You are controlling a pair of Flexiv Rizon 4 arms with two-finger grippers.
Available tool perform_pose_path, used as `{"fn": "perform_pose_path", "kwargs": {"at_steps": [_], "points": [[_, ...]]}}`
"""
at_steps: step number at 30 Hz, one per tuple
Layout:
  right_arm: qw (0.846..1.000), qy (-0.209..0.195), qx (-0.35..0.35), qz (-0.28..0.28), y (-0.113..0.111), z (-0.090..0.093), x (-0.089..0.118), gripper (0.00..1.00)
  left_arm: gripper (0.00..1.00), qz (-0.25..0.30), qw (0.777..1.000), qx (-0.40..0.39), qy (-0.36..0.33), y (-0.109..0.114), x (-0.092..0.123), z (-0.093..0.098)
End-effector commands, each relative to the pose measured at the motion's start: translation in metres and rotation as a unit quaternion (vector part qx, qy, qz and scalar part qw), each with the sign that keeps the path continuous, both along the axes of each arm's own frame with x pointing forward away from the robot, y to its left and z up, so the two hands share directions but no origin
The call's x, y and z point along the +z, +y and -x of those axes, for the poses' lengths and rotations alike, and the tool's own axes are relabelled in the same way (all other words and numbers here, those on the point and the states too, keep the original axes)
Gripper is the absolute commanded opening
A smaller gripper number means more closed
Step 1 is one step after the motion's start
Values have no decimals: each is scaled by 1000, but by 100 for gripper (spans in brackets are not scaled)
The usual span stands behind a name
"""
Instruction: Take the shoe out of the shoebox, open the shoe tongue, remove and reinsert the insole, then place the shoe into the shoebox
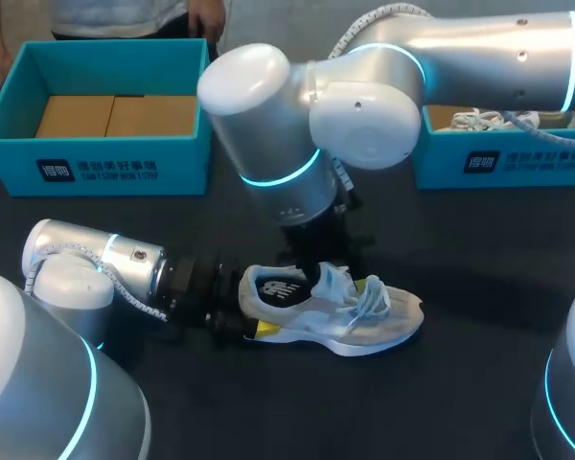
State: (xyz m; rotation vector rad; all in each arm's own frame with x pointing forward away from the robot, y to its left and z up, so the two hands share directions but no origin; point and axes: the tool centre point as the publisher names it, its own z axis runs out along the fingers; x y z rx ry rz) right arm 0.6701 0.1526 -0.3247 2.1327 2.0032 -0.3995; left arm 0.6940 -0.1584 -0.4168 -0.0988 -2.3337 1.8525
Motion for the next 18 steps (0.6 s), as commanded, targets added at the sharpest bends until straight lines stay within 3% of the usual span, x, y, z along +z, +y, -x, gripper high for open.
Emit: {"fn": "perform_pose_path", "kwargs": {"at_steps": [1,5,7,8,9,10,18], "points": [[954,-98,-284,24,5,7,3,47,0,-1,1000,1,0,0,-2,-1],[955,-89,-281,22,7,9,3,46,0,-1,1000,1,0,0,-2,-1],[956,-86,-278,21,8,9,3,40,0,-1,1000,1,0,0,-2,-1],[957,-85,-276,20,9,9,3,29,0,-1,1000,1,0,0,-2,-1],[957,-85,-275,19,10,9,3,7,0,-1,1000,1,0,0,-2,-1],[958,-83,-275,19,10,9,3,0,0,-1,1000,1,0,0,-2,-1],[966,-58,-251,-33,-13,1,8,0,0,-1,1000,1,0,0,-2,-1]]}}
